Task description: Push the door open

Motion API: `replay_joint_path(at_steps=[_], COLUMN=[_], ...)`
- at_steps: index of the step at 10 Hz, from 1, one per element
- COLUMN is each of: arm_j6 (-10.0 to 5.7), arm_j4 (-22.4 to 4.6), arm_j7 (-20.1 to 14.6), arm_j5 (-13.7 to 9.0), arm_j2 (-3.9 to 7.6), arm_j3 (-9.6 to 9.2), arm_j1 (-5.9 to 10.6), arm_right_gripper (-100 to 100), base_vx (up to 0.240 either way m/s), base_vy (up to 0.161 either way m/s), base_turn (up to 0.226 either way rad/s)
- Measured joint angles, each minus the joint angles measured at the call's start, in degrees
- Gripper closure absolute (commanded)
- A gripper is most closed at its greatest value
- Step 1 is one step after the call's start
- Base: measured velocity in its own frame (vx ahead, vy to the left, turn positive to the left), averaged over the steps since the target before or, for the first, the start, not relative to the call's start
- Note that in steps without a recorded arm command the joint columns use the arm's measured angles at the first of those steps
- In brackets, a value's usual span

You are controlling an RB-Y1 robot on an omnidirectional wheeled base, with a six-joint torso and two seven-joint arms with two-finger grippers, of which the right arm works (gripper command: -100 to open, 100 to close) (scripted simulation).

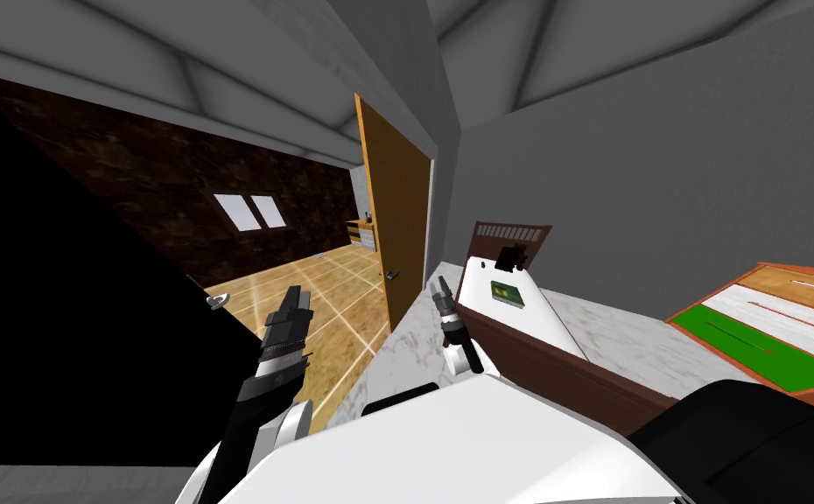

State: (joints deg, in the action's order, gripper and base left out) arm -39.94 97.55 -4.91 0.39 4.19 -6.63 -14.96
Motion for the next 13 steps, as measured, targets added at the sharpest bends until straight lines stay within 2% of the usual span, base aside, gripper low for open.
replay_joint_path(at_steps=[2,4,6,11,13], arm_j6=[0.10,-0.01,-0.98,-2.35,-2.41], arm_j4=[-2.8,-4.7,-8.3,-15.8,-18.2], arm_j7=[-0.5,-0.7,-1.0,-2.1,-2.6], arm_j5=[0.6,1.2,1.9,3.3,3.9], arm_j2=[0.18,0.06,0.08,0.31,0.46], arm_j3=[-0.28,-0.76,-1.09,-1.80,-2.13], arm_j1=[1.42,1.95,3.65,6.37,7.58], arm_right_gripper=[-100,-100,-100,-100,-100], base_vx=[0.063,0.033,0.060,0.061,0.057], base_vy=[-0.045,-0.023,-0.048,-0.053,-0.054], base_turn=[0.043,0.041,0.056,0.061,0.041])
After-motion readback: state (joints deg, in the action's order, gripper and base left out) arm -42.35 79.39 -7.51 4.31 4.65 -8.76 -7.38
